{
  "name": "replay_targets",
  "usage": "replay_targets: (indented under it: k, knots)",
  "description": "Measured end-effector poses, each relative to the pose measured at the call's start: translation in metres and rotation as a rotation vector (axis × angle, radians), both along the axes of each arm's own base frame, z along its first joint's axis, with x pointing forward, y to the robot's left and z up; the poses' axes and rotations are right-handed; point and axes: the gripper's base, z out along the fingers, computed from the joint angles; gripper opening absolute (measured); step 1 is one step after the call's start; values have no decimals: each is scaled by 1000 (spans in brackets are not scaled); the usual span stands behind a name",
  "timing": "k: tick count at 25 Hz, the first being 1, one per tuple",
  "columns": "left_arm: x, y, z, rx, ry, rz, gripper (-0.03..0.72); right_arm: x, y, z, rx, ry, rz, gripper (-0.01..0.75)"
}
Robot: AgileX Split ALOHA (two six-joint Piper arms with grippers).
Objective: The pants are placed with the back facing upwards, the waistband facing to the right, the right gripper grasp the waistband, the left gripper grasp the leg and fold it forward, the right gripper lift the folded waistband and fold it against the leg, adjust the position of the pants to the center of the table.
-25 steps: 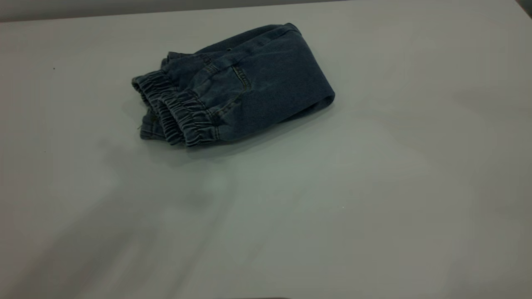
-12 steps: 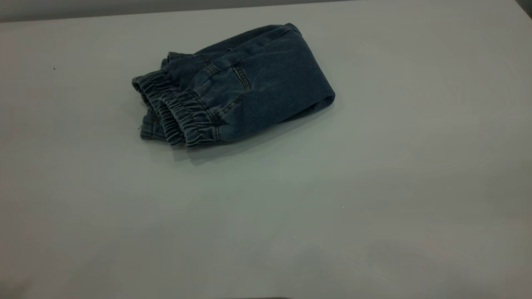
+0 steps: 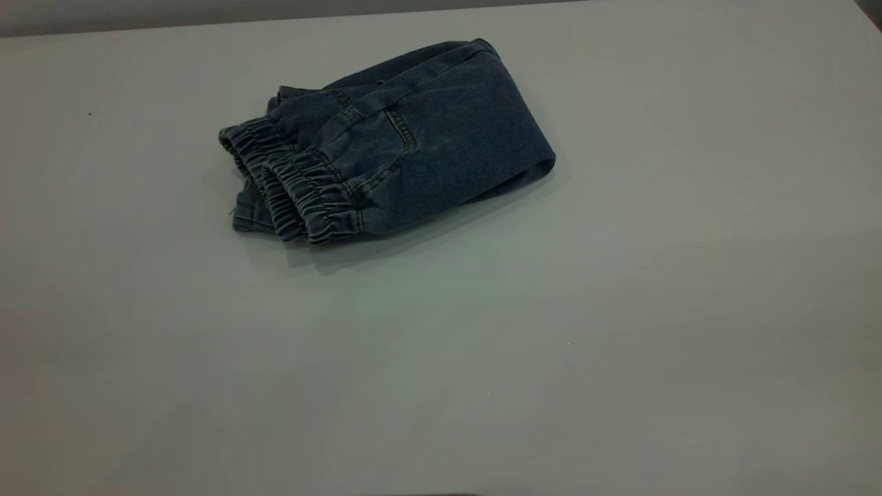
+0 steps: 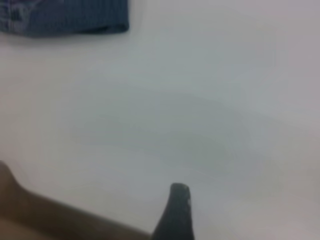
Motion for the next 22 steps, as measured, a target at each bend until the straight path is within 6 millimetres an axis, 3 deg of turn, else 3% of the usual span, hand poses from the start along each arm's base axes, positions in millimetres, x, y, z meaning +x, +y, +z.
replay_targets:
  k: [7,16,22]
  knots:
    - [8,-5,-38,-9,35,25,471,1,1,-1,66,18,-46,594]
    - [10,-6,-39,-64,44,81,471,1,1,-1,83,22,-56,594]
    - [3,-2,-46,-8,135,97,471,1,1,-1,83,22,-56,594]
